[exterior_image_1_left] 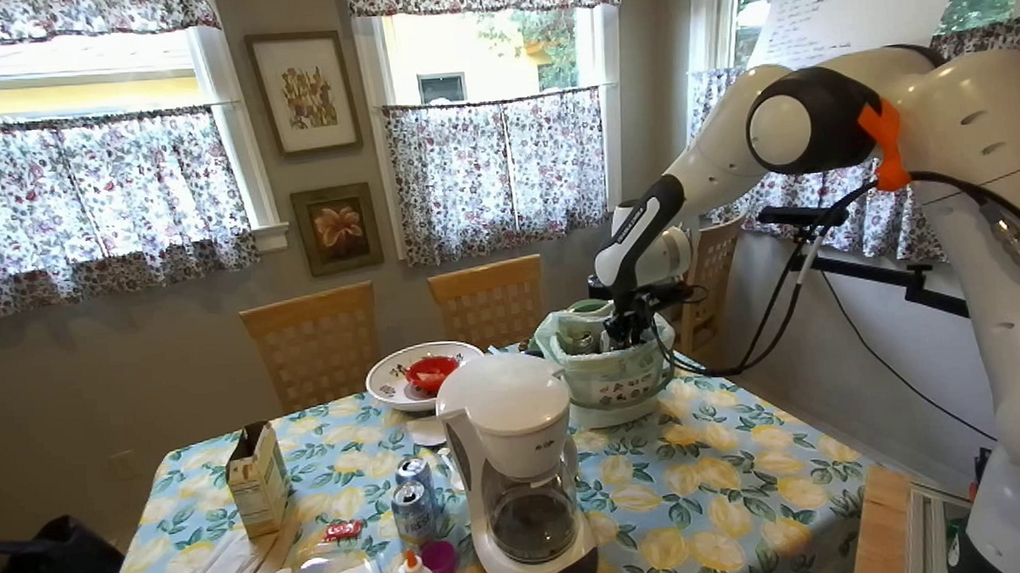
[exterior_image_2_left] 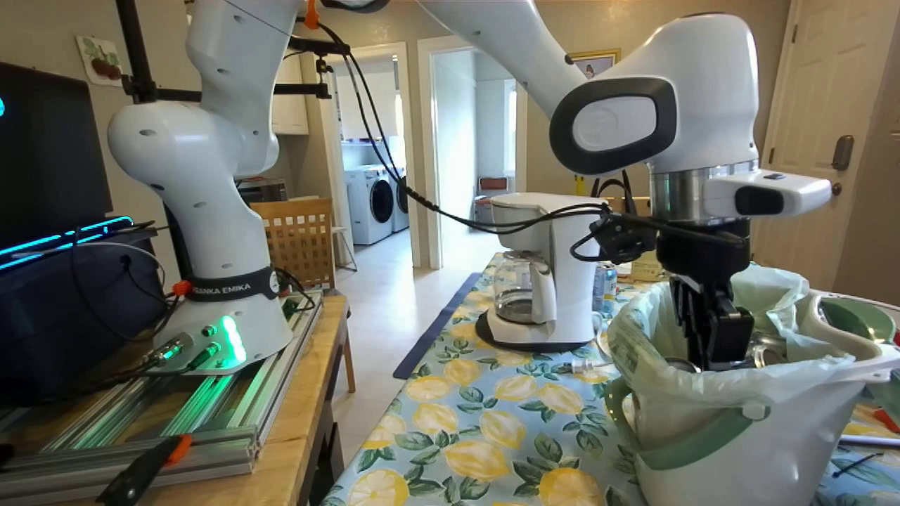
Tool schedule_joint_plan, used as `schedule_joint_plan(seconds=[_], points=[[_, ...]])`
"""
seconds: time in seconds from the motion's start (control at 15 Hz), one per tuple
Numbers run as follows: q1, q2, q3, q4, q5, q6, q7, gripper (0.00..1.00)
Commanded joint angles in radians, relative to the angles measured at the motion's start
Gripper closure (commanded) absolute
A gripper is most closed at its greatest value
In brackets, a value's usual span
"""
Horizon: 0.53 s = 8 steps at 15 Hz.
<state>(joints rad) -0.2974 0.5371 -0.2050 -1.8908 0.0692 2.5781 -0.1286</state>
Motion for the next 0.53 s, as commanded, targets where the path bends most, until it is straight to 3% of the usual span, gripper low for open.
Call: schedule_joint_plan(seconds=[0.0,0.13,0.47], points=[[-0.01,-0.01,0.017,0.015,-0.006,0.029,0.004,0.42],[-0.002,-0.028,0.017,0.006,-0.003,0.089,0.018,0.45],[0.011,-0.007,0.008,0.028,-0.013,0.171,0.051,0.11]])
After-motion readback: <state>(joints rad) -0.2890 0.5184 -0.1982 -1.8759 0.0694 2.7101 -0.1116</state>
